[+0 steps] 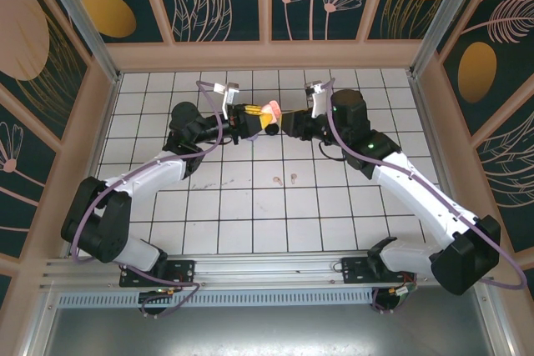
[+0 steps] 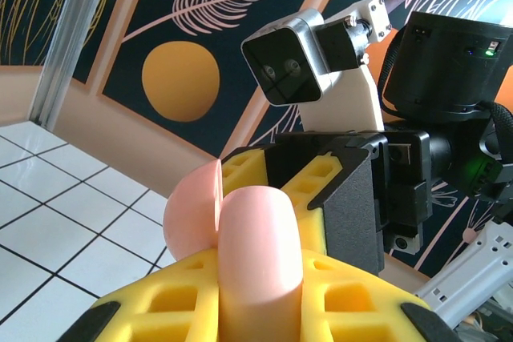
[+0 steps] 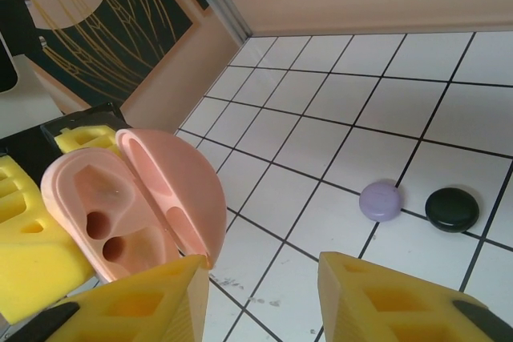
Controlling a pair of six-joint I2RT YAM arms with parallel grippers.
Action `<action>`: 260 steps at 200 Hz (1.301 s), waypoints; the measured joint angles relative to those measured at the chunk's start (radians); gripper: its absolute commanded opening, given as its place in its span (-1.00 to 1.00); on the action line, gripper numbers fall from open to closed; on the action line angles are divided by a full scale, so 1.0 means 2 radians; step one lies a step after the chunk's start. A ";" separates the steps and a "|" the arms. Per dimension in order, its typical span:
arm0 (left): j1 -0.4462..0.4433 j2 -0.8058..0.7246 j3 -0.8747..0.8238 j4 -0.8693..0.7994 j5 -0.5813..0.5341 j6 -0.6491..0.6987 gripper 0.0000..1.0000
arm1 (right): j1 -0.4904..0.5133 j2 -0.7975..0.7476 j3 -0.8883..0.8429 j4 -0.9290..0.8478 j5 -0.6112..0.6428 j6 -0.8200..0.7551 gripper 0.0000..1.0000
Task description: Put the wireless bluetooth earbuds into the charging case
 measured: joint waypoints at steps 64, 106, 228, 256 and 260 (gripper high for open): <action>0.000 0.005 0.002 -0.009 0.000 0.000 -1.00 | -0.001 0.000 0.000 0.001 -0.006 0.000 -0.20; 0.000 0.011 0.008 -0.019 0.000 0.001 -1.00 | -0.009 -0.005 0.000 0.001 -0.021 -0.006 -0.23; 0.000 0.011 0.018 -0.036 0.011 0.003 -1.00 | -0.013 0.023 0.012 0.003 -0.041 -0.010 -0.43; 0.001 0.011 0.018 -0.038 0.011 0.003 -1.00 | -0.013 0.025 0.014 0.003 -0.041 -0.010 -0.50; 0.001 0.011 0.018 -0.038 0.011 0.003 -1.00 | -0.013 0.025 0.015 0.003 -0.041 -0.010 -0.50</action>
